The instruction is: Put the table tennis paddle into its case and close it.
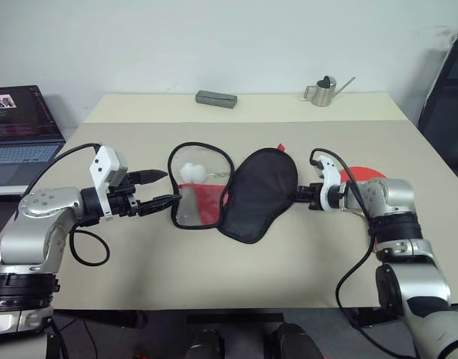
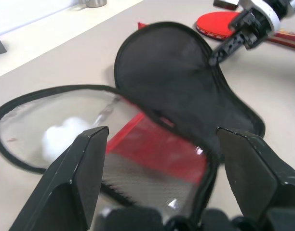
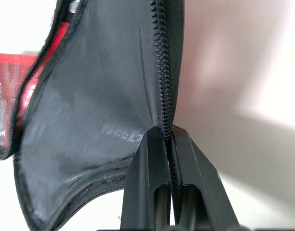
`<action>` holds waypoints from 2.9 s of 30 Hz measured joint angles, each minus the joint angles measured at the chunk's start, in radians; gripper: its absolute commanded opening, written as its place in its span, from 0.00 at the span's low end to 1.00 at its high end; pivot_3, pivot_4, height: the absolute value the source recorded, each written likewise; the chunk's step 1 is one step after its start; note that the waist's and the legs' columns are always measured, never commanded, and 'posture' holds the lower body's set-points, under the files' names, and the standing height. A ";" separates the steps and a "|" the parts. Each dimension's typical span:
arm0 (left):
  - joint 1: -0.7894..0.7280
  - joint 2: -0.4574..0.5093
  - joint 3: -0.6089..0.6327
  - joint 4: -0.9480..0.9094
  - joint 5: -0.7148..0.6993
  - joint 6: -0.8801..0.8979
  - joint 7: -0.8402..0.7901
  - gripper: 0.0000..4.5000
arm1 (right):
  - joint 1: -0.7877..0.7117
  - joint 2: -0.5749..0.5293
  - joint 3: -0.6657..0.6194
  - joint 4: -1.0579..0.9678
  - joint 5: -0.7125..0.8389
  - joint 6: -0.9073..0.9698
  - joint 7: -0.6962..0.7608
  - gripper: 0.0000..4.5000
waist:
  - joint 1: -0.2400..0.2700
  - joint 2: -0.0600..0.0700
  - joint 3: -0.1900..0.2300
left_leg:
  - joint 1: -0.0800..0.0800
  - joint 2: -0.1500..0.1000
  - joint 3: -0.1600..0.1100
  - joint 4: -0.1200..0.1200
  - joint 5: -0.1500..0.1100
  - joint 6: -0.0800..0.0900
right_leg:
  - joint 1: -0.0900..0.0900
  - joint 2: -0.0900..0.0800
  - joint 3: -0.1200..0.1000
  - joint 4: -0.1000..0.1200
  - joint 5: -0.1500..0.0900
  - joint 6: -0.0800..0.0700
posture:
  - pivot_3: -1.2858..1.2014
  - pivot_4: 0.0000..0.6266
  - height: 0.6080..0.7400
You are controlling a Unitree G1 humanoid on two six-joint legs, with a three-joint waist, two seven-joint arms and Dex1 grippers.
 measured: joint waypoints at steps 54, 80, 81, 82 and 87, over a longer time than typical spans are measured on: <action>-0.090 -0.079 -0.026 0.010 -0.004 0.007 0.020 0.87 | -0.428 0.017 0.019 0.688 -0.389 -0.774 0.099 0.71 | -0.002 0.000 0.001 | 0.000 -0.001 -0.001 0.000 0.000 -0.001 | 0.000 0.000 0.000 0.000 0.000 -0.001 | 0.52 0.24 1.00; -0.253 -0.184 -0.142 0.098 -0.040 0.008 -0.139 0.87 | 0.591 -0.074 -0.372 -1.063 -0.157 0.293 -0.146 0.99 | 0.033 0.001 0.001 | -0.005 0.000 -0.003 0.002 0.000 -0.001 | -0.001 -0.002 -0.002 0.000 -0.001 0.000 | 0.52 0.24 1.00; -0.265 -0.193 -0.147 0.099 -0.042 0.010 -0.152 0.87 | 0.613 -0.068 -0.375 -1.068 -0.165 0.289 -0.166 0.99 | 0.034 0.001 0.001 | -0.005 0.000 -0.003 0.002 0.000 -0.001 | -0.001 -0.002 -0.002 0.000 -0.001 0.000 | 0.52 0.24 1.00; -0.275 -0.198 -0.156 0.100 -0.044 0.012 -0.160 0.87 | 0.632 -0.064 -0.378 -1.072 -0.168 0.286 -0.181 0.99 | 0.034 0.001 0.001 | -0.005 0.000 -0.003 0.002 0.000 -0.001 | -0.001 -0.001 -0.003 0.000 -0.001 0.000 | 0.52 0.24 1.00; -0.305 -0.220 -0.182 0.096 -0.047 0.025 -0.204 0.87 | 0.686 -0.054 -0.411 -1.068 -0.176 0.241 -0.235 0.99 | 0.032 0.001 0.001 | -0.004 0.000 -0.003 0.002 0.000 -0.001 | -0.001 -0.001 -0.002 0.000 -0.001 0.000 | 0.52 0.24 1.00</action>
